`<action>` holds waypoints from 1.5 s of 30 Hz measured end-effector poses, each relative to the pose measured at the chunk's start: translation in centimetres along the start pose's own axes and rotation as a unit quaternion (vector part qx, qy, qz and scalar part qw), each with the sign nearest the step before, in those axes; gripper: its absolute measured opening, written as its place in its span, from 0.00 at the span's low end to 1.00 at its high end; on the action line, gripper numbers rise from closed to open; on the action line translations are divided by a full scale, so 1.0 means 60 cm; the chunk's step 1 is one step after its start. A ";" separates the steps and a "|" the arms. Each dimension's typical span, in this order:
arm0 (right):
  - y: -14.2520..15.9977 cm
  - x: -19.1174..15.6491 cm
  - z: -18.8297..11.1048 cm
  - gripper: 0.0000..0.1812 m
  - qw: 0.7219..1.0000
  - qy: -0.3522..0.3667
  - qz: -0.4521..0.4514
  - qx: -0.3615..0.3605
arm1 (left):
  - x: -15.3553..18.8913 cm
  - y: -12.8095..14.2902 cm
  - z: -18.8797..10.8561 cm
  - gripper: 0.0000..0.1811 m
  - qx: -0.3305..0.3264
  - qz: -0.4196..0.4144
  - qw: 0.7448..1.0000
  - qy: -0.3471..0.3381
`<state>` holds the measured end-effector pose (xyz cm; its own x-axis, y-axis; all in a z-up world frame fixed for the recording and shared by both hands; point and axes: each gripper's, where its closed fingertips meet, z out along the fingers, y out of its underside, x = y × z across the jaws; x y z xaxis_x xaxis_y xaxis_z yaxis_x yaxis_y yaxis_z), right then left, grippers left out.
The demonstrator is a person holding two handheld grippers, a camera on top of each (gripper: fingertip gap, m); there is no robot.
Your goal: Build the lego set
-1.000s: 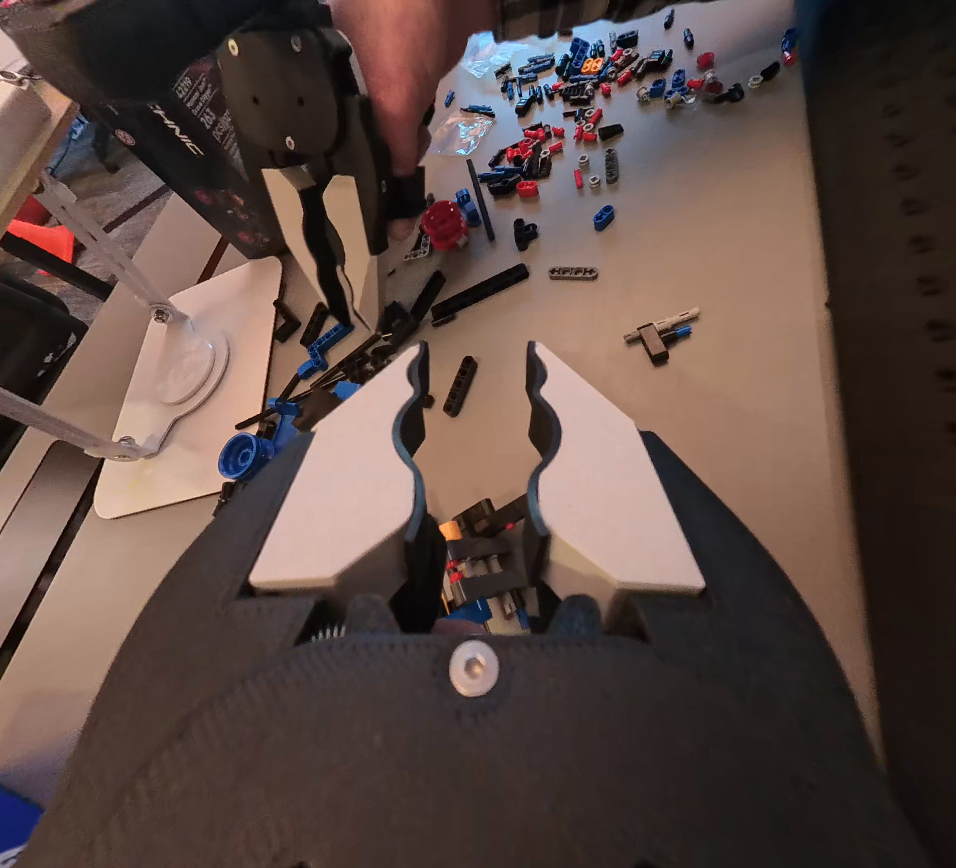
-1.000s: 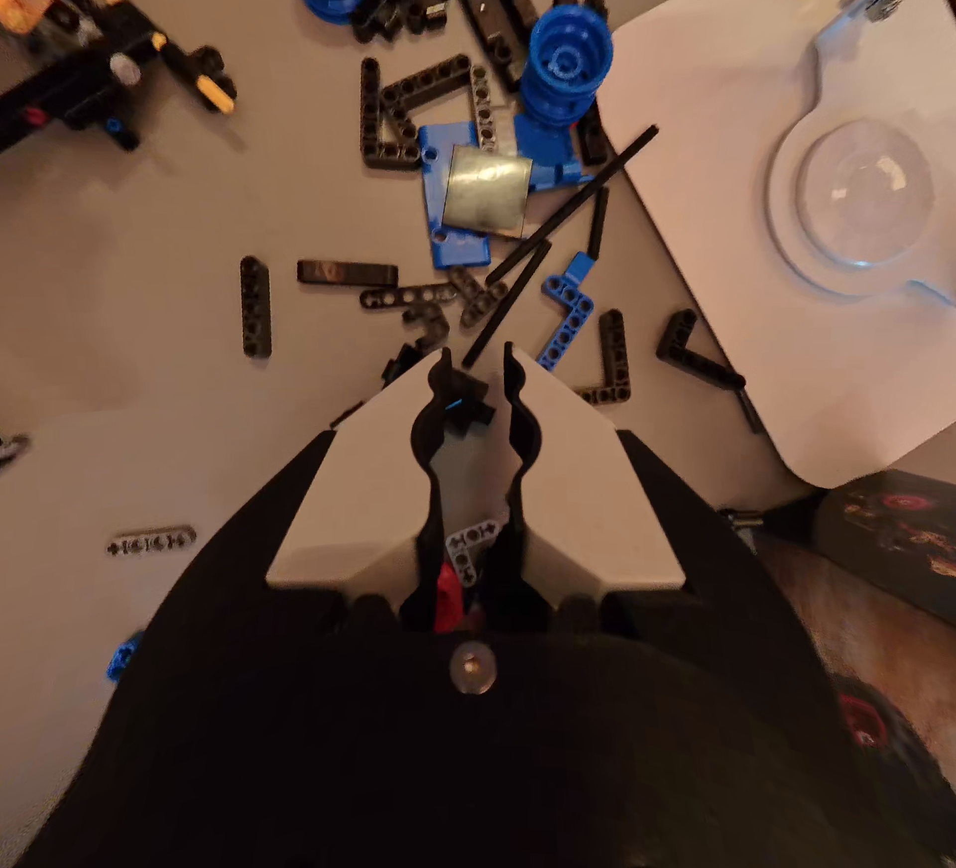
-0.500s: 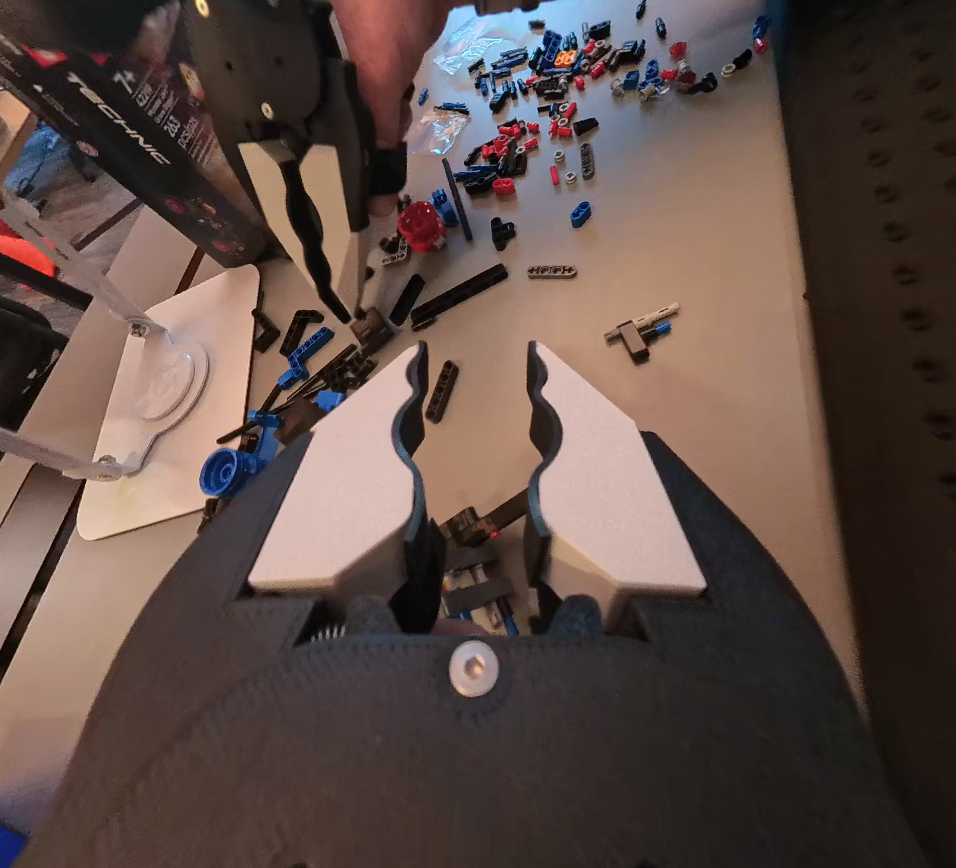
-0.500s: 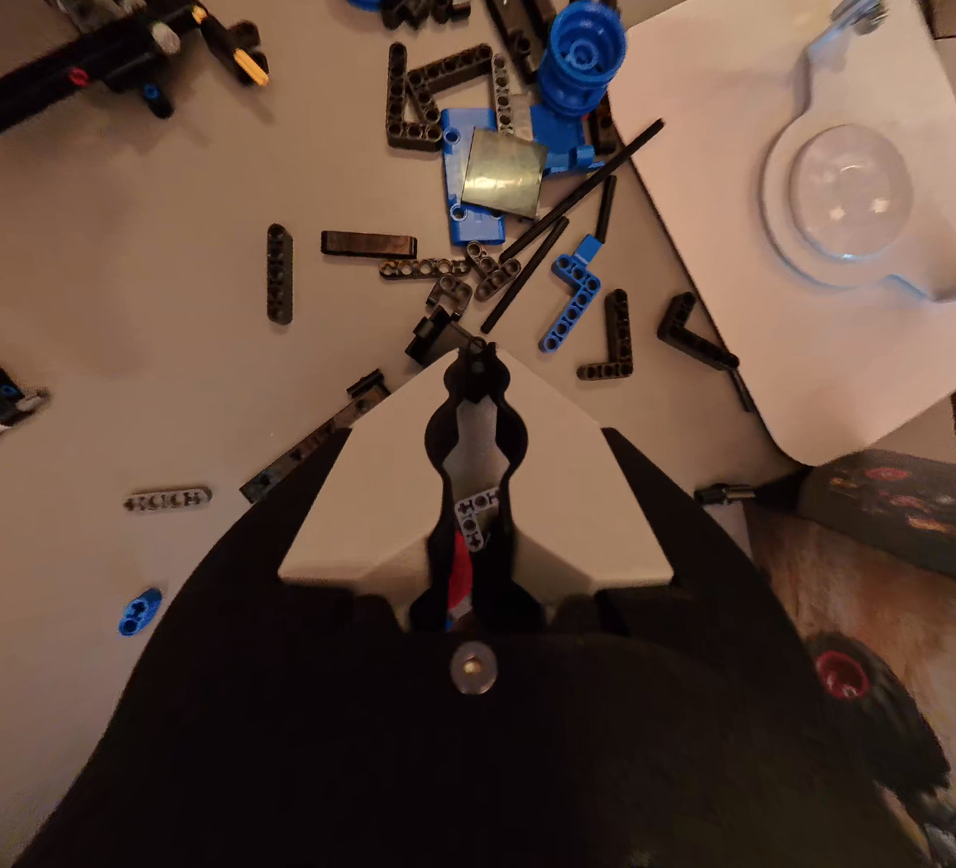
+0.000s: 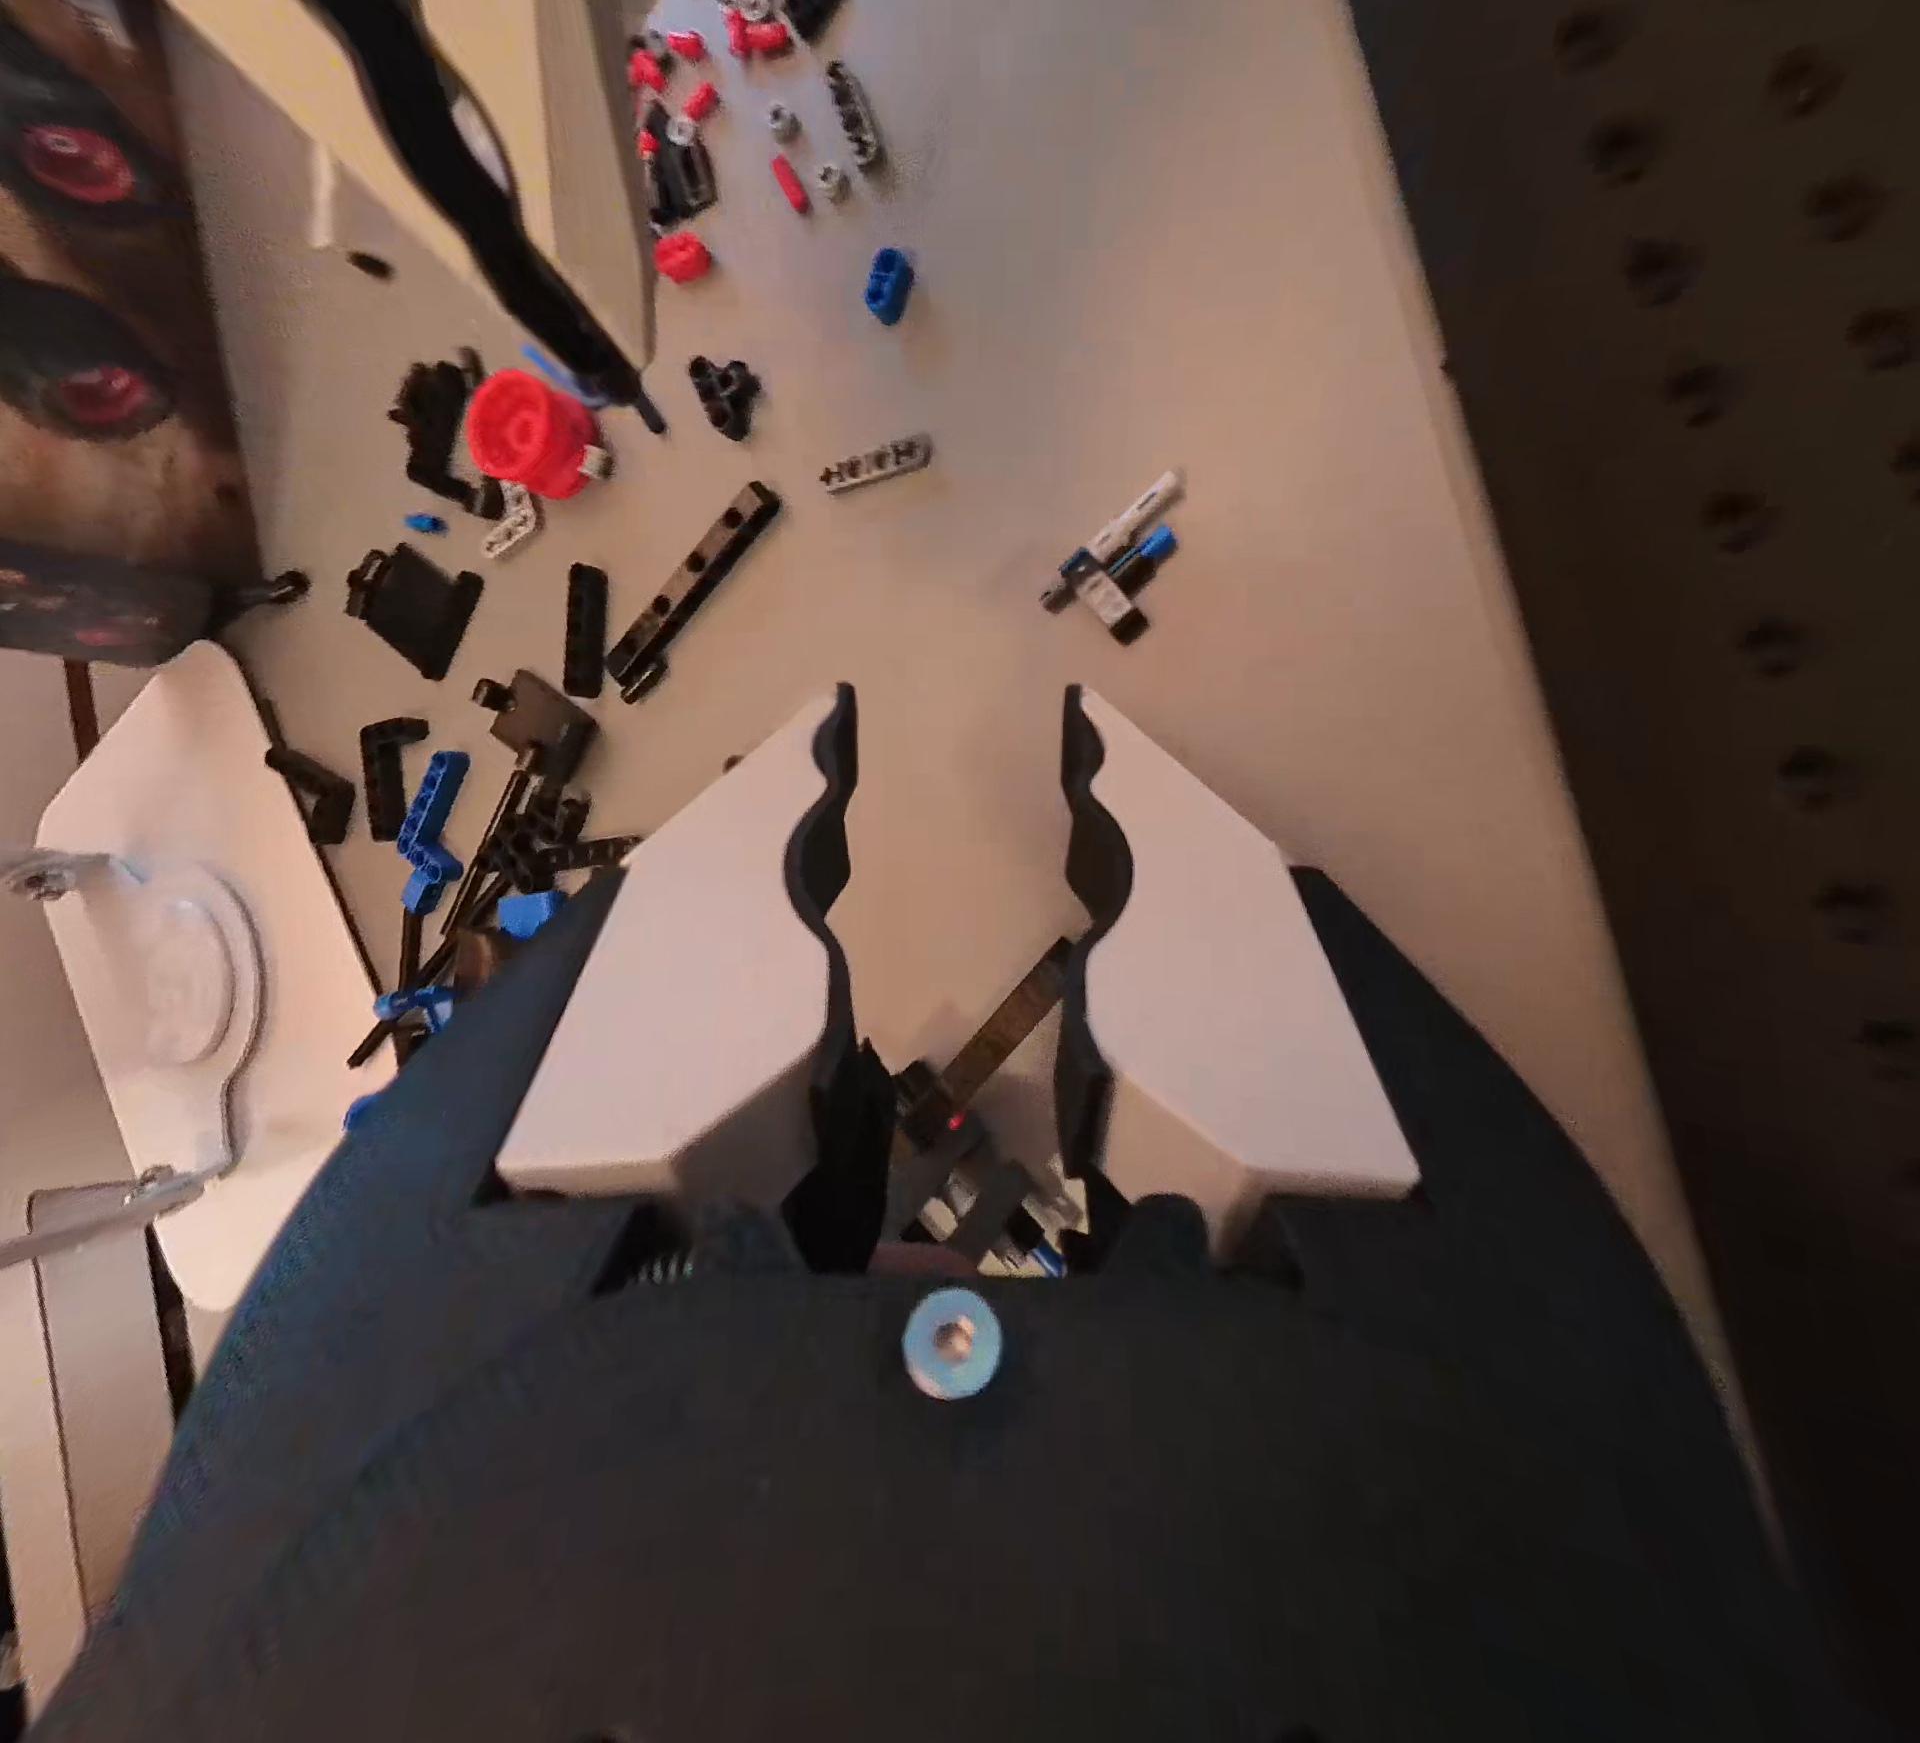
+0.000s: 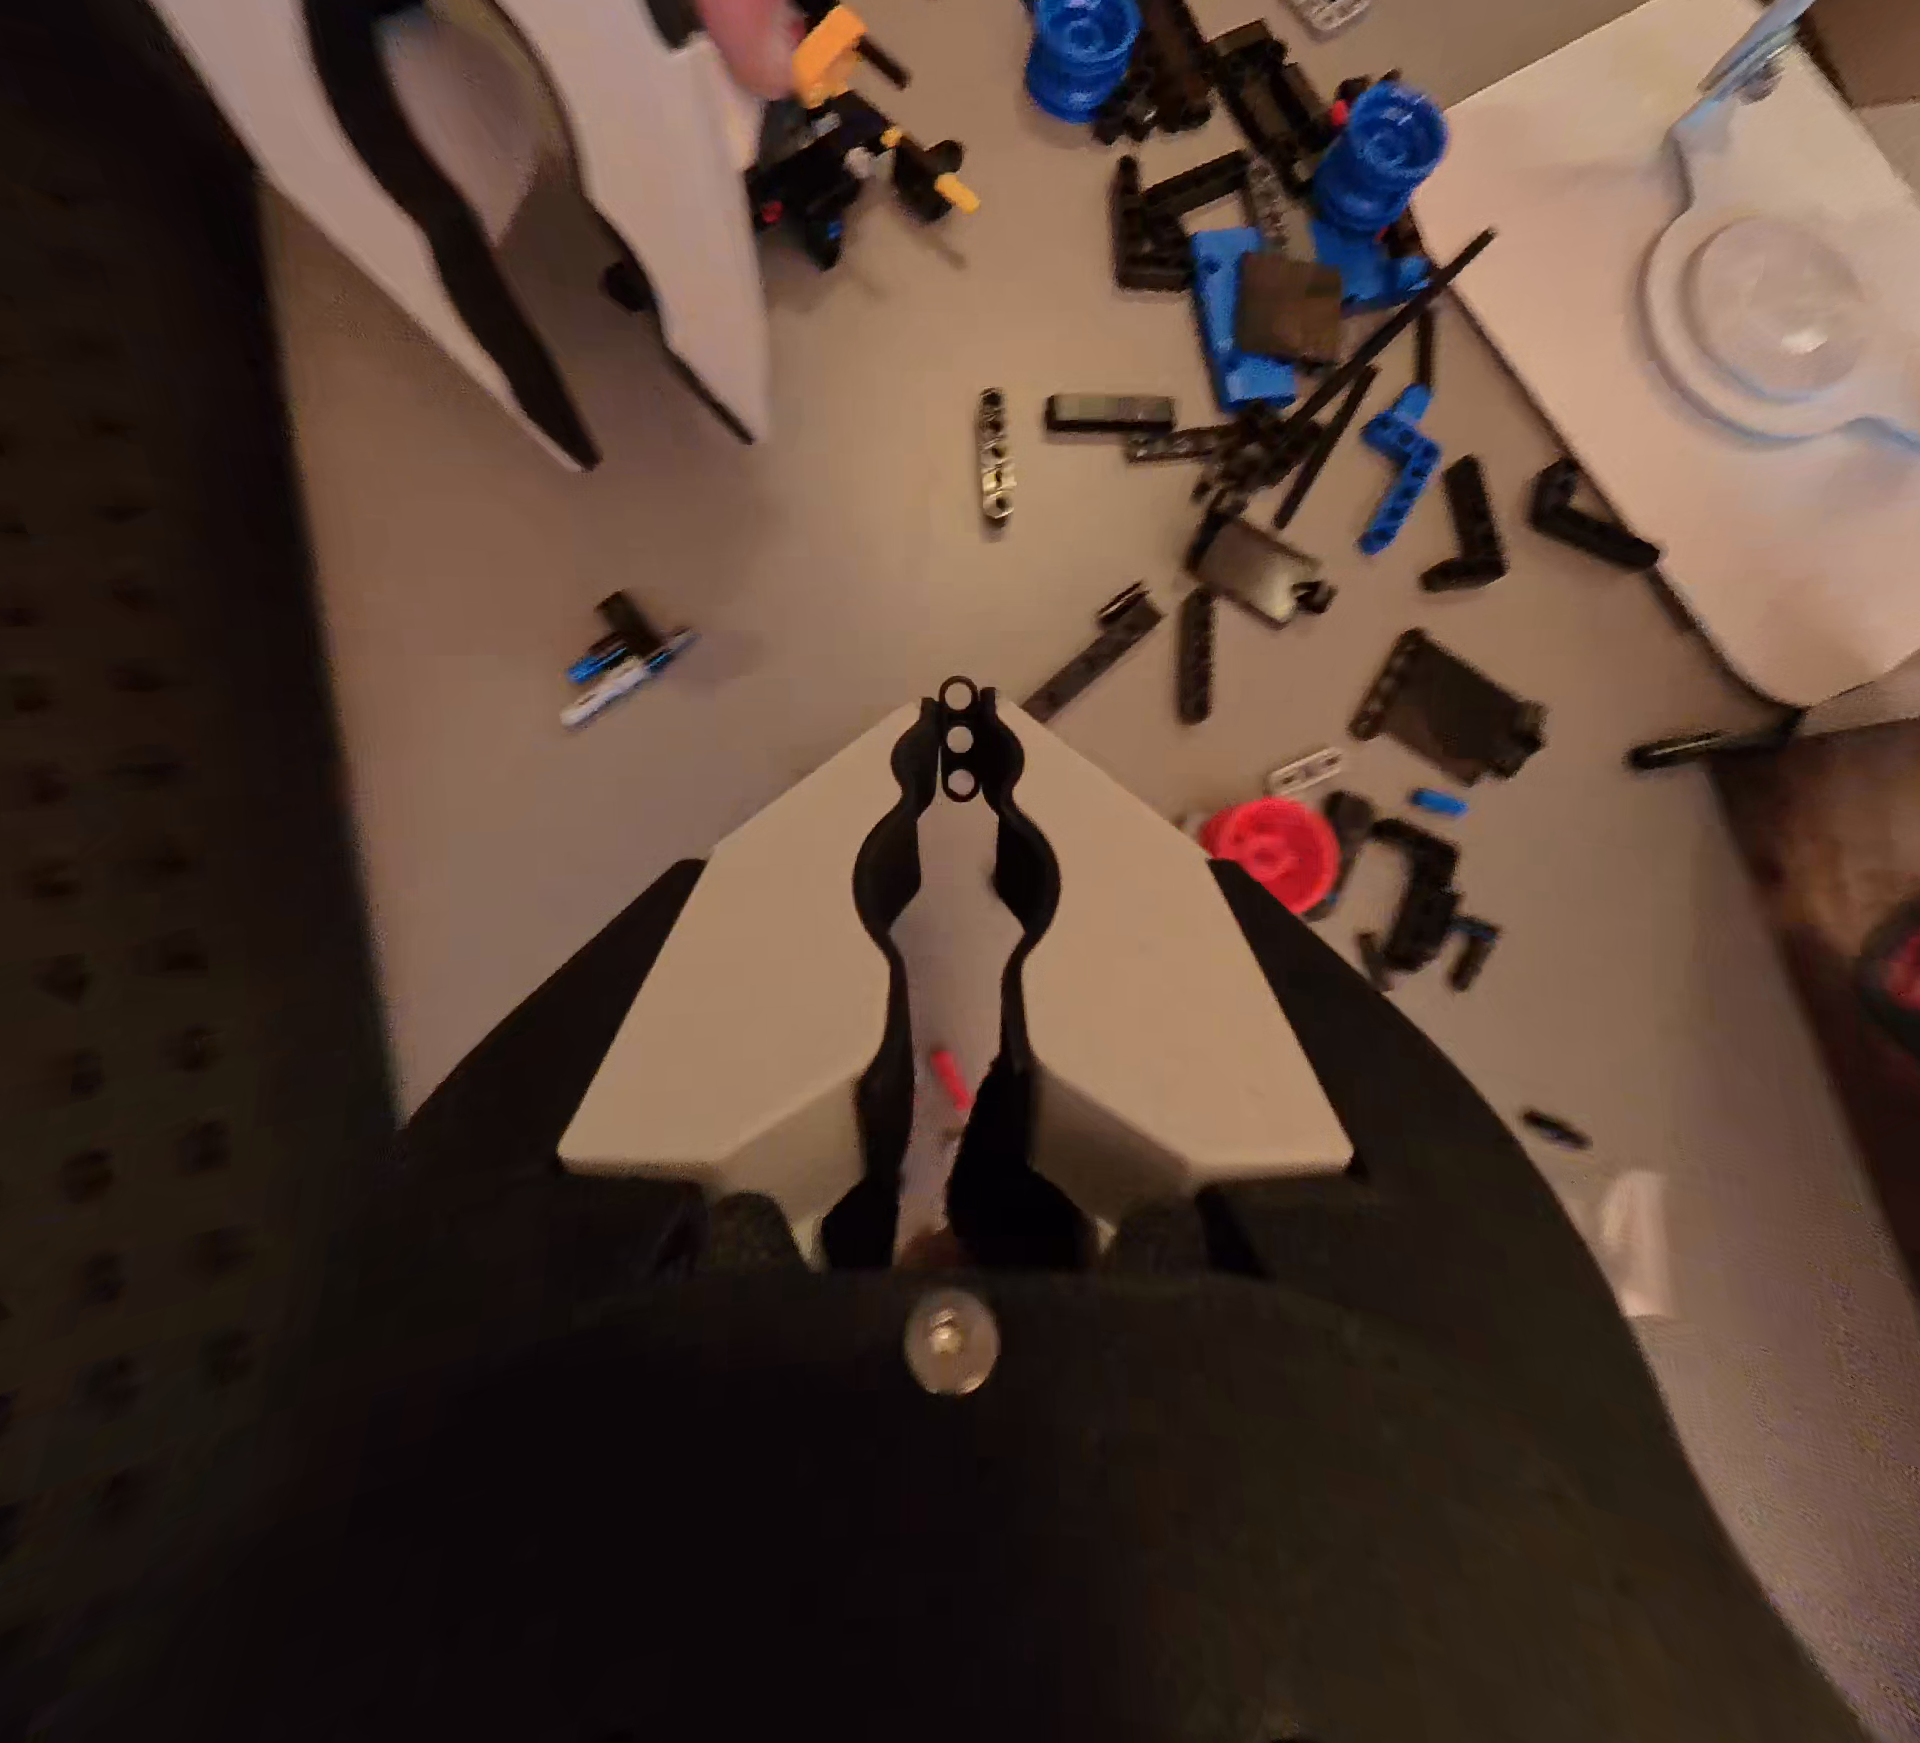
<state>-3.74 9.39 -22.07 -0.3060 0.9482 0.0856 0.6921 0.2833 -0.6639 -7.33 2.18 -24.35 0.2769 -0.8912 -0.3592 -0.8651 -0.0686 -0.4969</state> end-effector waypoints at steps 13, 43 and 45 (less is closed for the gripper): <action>0.072 -0.118 0.021 0.02 0.999 -0.039 0.018 -0.012 | 0.053 0.004 0.061 0.14 -0.090 0.062 0.989 0.095; 0.095 -0.143 0.033 0.02 0.983 0.059 -0.174 0.013 | 0.085 -0.029 0.070 0.07 -0.069 -0.128 0.989 -0.021; 0.098 -0.141 0.029 0.02 0.966 0.095 -0.241 0.010 | 0.084 -0.029 0.070 0.07 -0.071 -0.133 0.988 -0.031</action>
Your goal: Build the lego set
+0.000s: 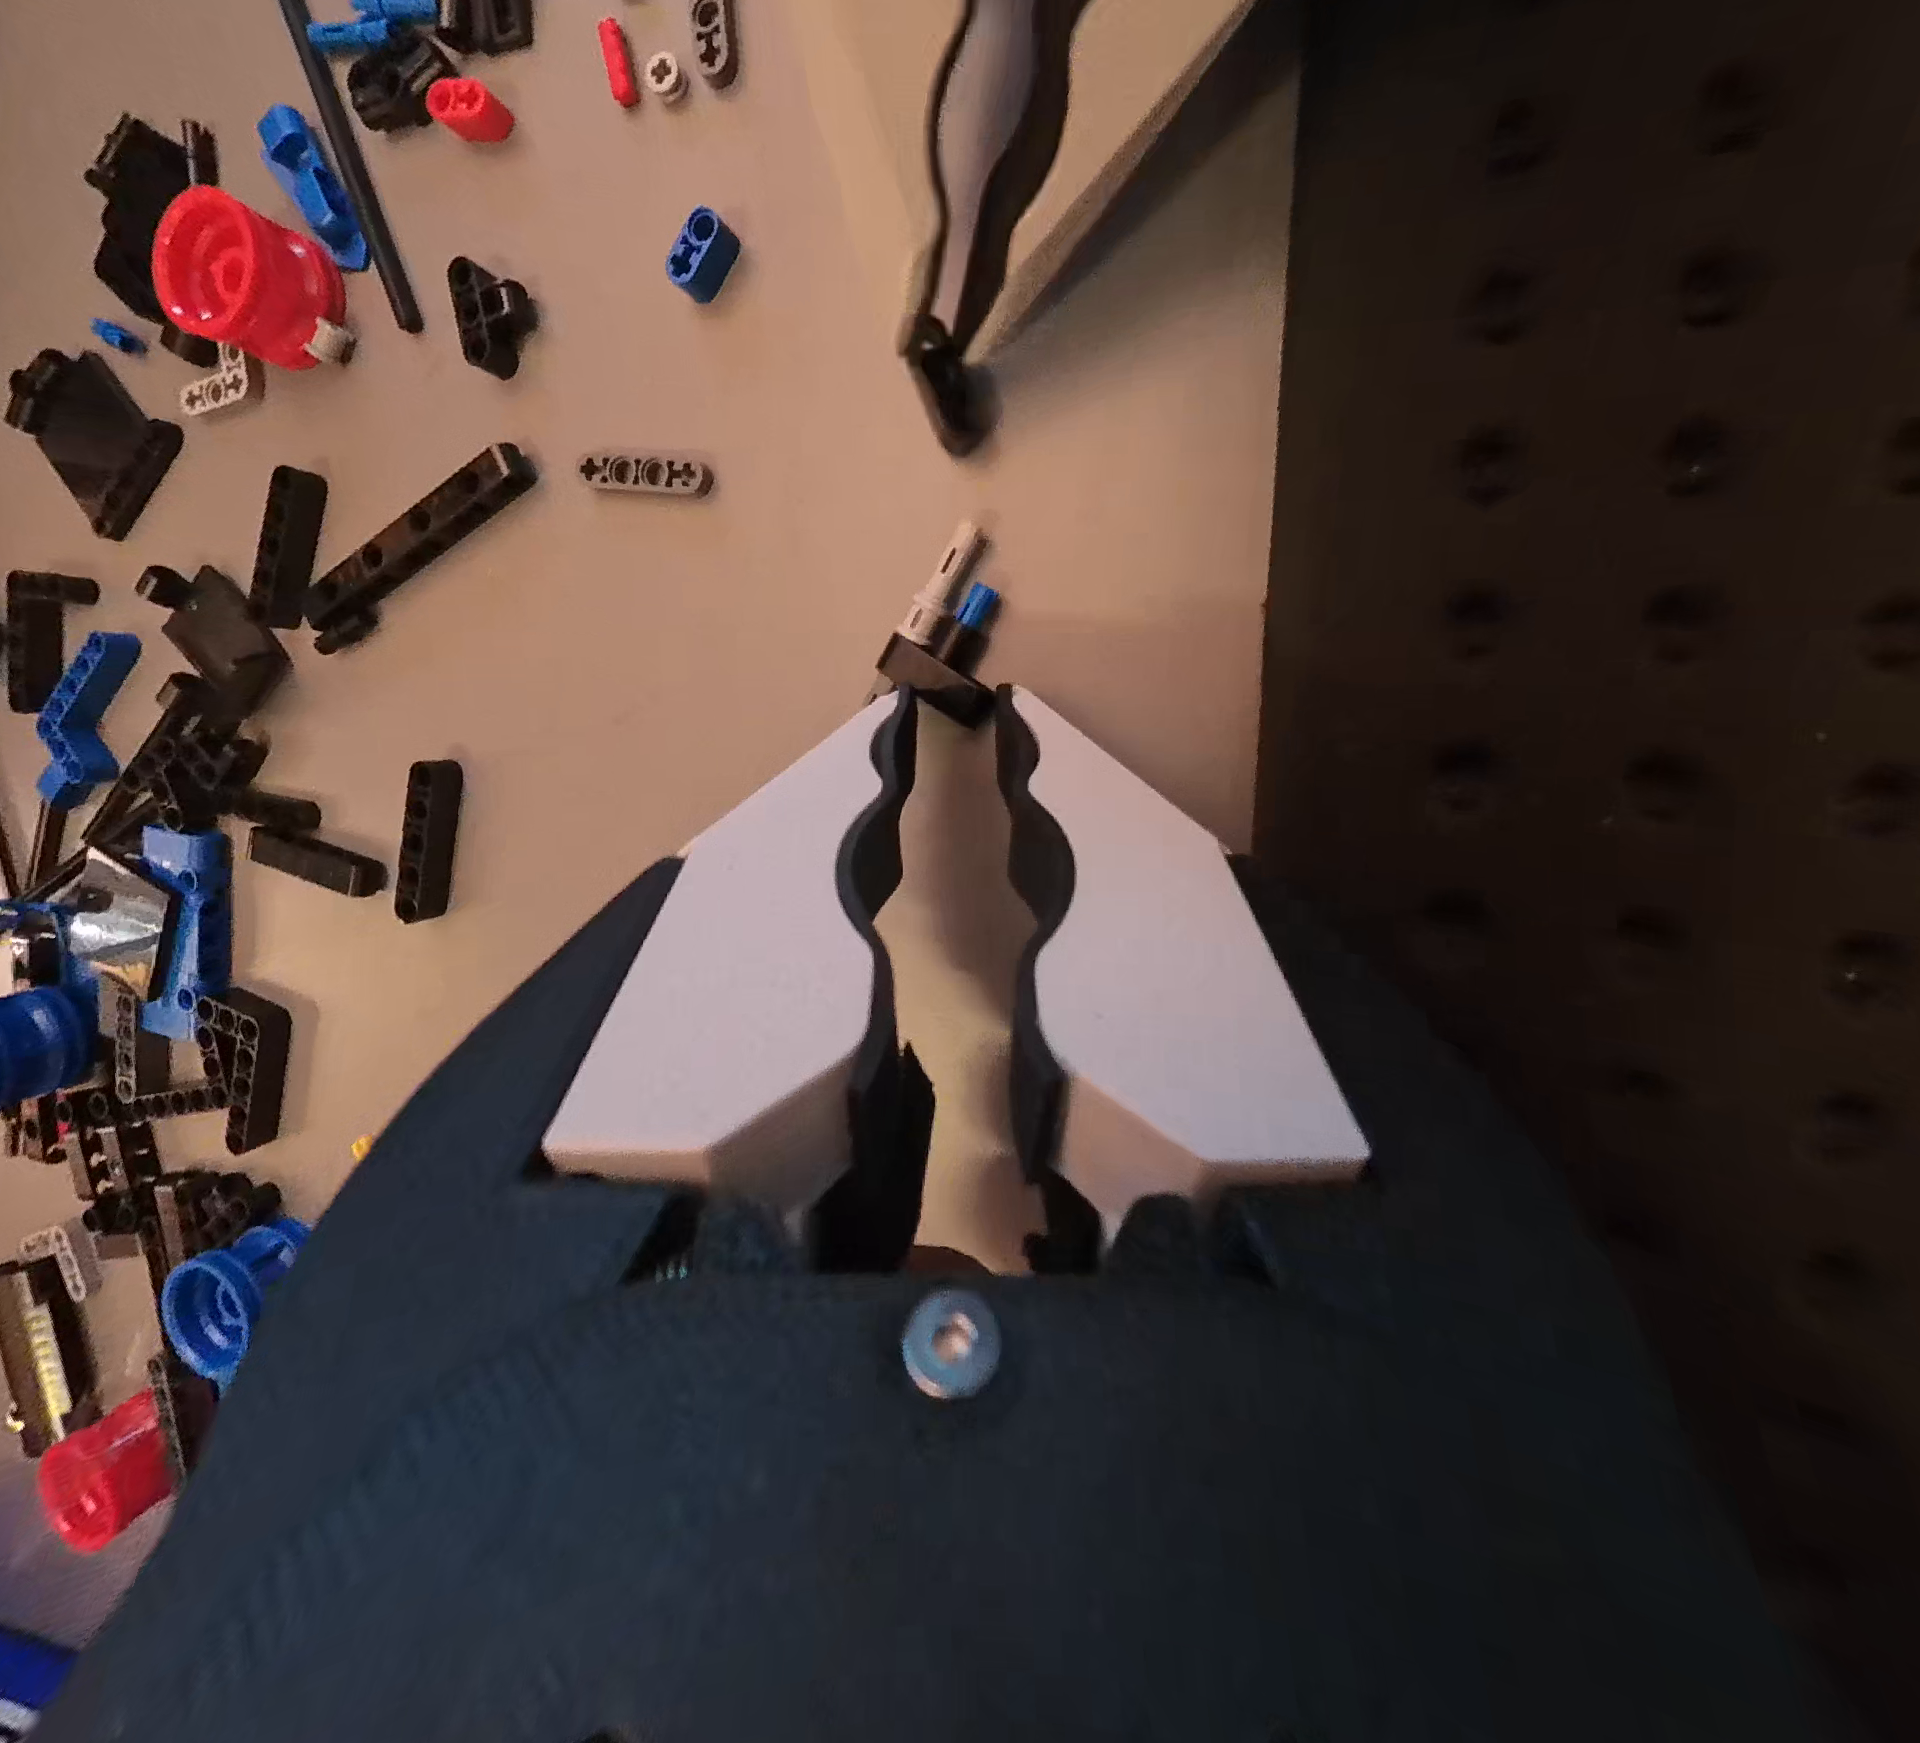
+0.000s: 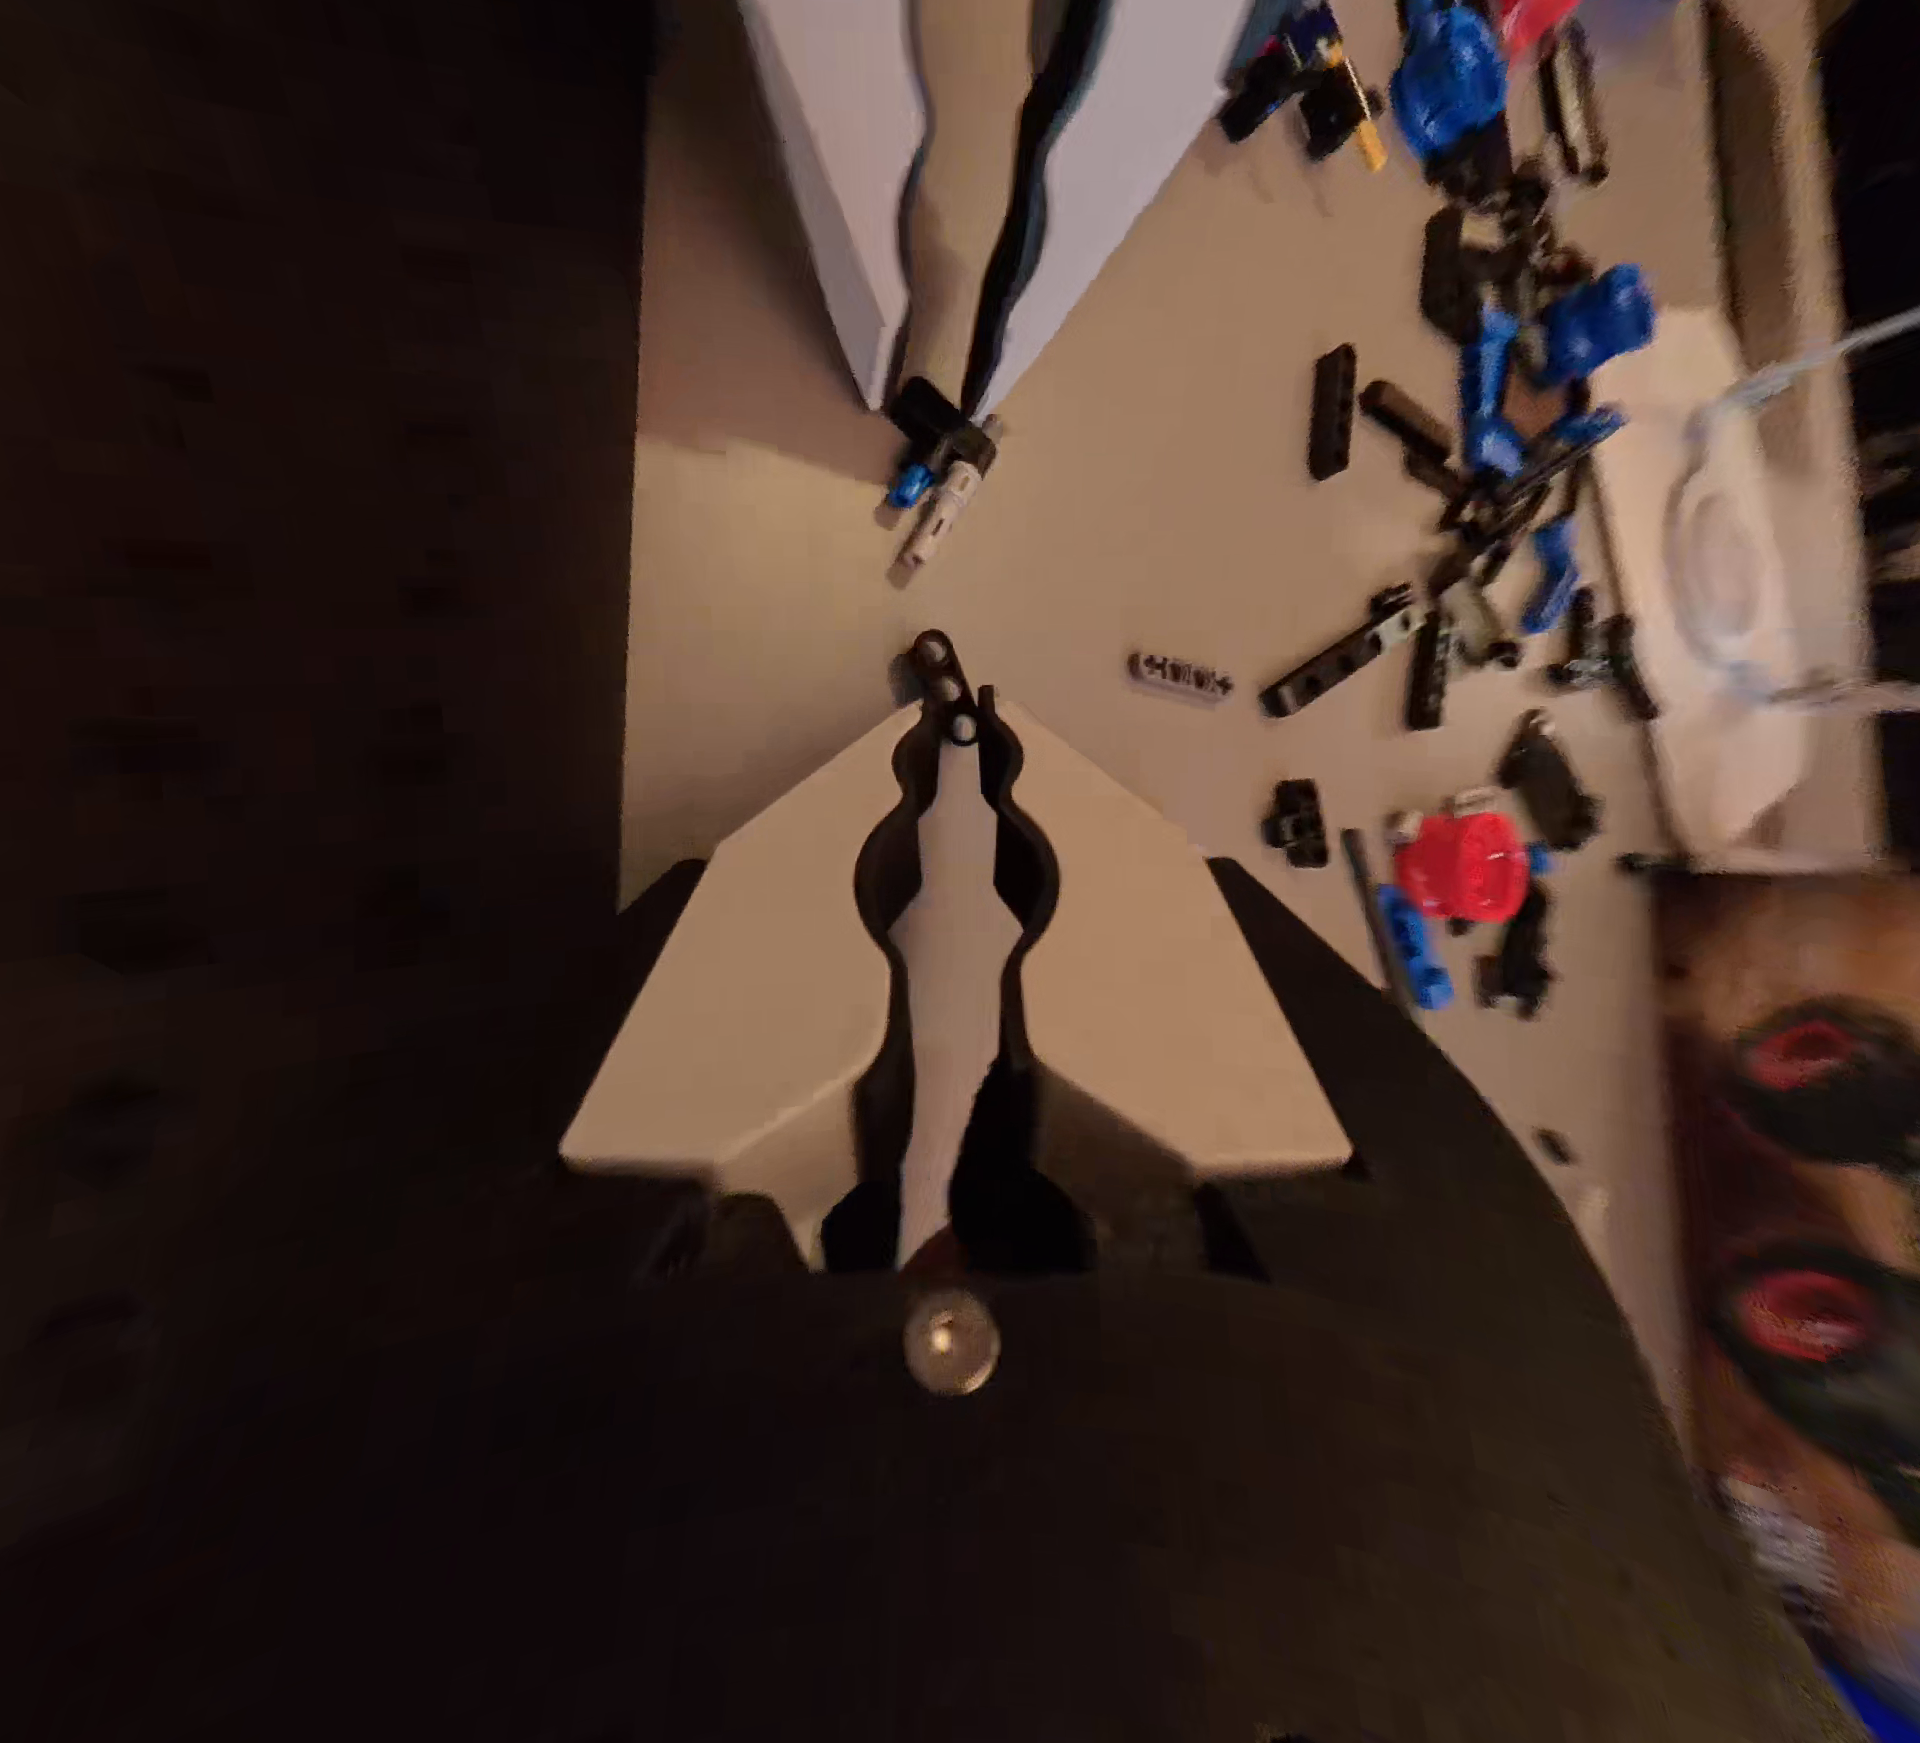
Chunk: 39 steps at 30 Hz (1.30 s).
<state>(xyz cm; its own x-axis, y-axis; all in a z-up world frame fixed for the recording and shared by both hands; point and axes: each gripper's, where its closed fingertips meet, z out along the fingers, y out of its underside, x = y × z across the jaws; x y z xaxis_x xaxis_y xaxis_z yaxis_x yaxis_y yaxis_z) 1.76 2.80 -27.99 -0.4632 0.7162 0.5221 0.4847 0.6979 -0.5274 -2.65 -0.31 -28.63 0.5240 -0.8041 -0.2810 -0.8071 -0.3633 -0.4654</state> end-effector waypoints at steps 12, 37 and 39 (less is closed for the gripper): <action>0.011 -0.048 -0.037 0.02 0.997 -0.075 -0.017 0.008 | -0.006 0.001 -0.001 0.09 0.004 -0.010 1.000 -0.013; 0.012 -0.030 -0.018 0.00 0.989 -0.145 0.027 0.014 | -0.009 -0.004 0.002 0.11 0.020 -0.011 1.000 -0.019; 0.013 -0.037 -0.026 0.05 0.988 -0.153 0.031 0.017 | -0.010 -0.005 0.003 0.11 0.023 -0.013 0.999 -0.018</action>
<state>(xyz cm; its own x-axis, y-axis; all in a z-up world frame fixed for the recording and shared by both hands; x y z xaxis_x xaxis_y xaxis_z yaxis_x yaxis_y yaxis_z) 4.34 1.76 -28.52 -0.6383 0.7234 0.2631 0.4966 0.6482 -0.5773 -2.67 0.35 -28.49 0.5548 -0.7766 -0.2983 -0.7804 -0.3615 -0.5103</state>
